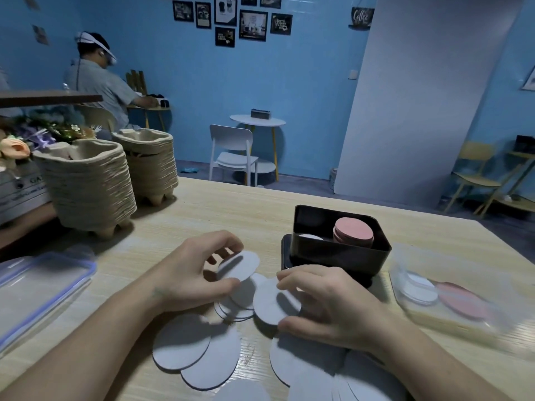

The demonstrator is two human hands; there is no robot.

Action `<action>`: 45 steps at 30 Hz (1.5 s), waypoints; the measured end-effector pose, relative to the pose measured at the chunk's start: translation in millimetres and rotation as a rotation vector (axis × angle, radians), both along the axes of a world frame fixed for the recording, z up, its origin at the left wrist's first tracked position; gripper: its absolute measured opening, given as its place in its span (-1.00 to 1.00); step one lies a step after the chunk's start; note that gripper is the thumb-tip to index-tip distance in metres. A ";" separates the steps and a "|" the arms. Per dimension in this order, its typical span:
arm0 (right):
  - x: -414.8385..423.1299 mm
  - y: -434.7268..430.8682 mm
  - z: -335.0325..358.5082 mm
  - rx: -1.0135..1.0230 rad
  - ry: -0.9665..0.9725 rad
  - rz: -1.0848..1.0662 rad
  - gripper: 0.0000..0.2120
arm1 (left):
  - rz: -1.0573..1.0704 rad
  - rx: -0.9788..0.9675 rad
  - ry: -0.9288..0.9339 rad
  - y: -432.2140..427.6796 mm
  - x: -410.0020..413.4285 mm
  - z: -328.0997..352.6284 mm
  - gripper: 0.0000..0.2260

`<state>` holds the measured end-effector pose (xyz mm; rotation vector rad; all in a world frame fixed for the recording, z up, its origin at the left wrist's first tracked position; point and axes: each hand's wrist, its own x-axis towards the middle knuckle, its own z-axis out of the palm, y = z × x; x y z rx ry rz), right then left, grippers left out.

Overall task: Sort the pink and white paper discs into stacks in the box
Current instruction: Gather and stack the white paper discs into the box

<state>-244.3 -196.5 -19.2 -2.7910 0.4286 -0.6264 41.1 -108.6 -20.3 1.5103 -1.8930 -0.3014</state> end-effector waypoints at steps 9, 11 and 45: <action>2.2 -4.9 -4.8 0.129 -0.151 -0.077 -0.50 | -0.109 -0.148 0.022 -6.7 -28.6 -5.8 -0.56; 2.0 -6.0 -6.6 0.146 -0.175 -0.093 -0.50 | -0.118 -0.154 0.011 -6.6 -29.7 -6.0 -0.54; 6.5 -9.4 -10.9 0.161 -0.165 0.012 -0.66 | -0.231 -0.141 -0.006 -9.3 -36.3 -11.7 -0.69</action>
